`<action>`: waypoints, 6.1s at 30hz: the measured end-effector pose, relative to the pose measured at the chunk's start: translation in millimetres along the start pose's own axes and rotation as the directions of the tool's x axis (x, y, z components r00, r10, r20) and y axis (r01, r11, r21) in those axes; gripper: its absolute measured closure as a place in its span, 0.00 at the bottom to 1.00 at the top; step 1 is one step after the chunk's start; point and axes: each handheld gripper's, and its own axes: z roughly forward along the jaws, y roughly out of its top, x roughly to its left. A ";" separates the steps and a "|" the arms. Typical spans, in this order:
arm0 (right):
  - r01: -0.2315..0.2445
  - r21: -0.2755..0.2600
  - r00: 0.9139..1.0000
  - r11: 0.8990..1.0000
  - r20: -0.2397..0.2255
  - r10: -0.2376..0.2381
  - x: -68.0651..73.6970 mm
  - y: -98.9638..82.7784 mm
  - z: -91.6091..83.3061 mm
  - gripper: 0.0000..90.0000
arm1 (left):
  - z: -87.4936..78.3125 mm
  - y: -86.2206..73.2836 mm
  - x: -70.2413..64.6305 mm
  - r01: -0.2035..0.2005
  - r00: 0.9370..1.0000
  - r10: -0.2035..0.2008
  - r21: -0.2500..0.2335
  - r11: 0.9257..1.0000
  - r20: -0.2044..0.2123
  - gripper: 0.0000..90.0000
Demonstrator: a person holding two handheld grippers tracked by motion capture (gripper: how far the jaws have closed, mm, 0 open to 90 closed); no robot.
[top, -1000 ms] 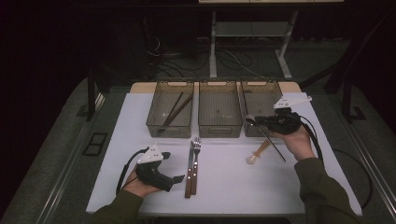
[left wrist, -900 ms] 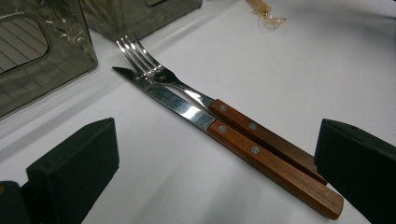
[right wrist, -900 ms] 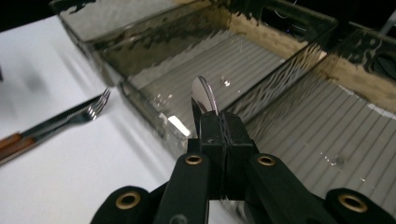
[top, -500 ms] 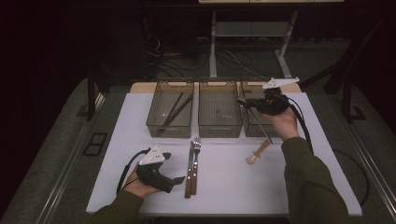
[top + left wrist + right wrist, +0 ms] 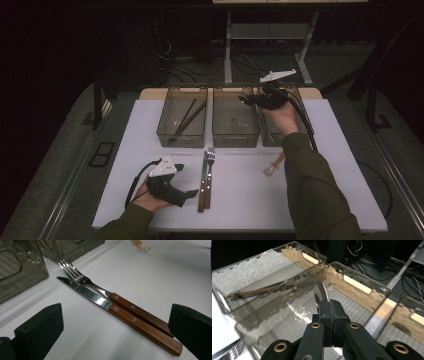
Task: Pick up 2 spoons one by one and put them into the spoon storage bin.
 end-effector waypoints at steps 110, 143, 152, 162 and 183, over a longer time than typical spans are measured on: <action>0.079 0.375 0.994 0.923 0.043 -0.103 -0.4 -151.7 -42.4 1.00 | 0.4 -1.5 0.8 0.015 1.000 -0.015 -0.005 1.000 0.019 0.00; 0.070 0.363 0.996 0.929 0.028 -0.085 -0.8 -154.7 -43.0 1.00 | 1.4 -1.1 0.2 0.012 1.000 -0.012 -0.001 1.000 0.022 0.00; 0.045 0.342 0.997 0.939 0.045 -0.064 -12.1 -152.5 -38.7 1.00 | 1.5 -1.1 0.5 0.013 1.000 -0.013 -0.003 1.000 0.022 0.00; 0.033 0.377 0.996 0.926 0.063 -0.061 -14.2 -152.5 -46.0 1.00 | 1.3 -1.1 0.5 0.015 1.000 -0.015 -0.004 1.000 0.026 0.00; 0.064 0.319 0.997 0.946 0.024 -0.076 -10.0 -159.1 -80.2 1.00 | 1.3 -1.0 -0.2 0.011 1.000 -0.011 -0.004 1.000 0.025 0.00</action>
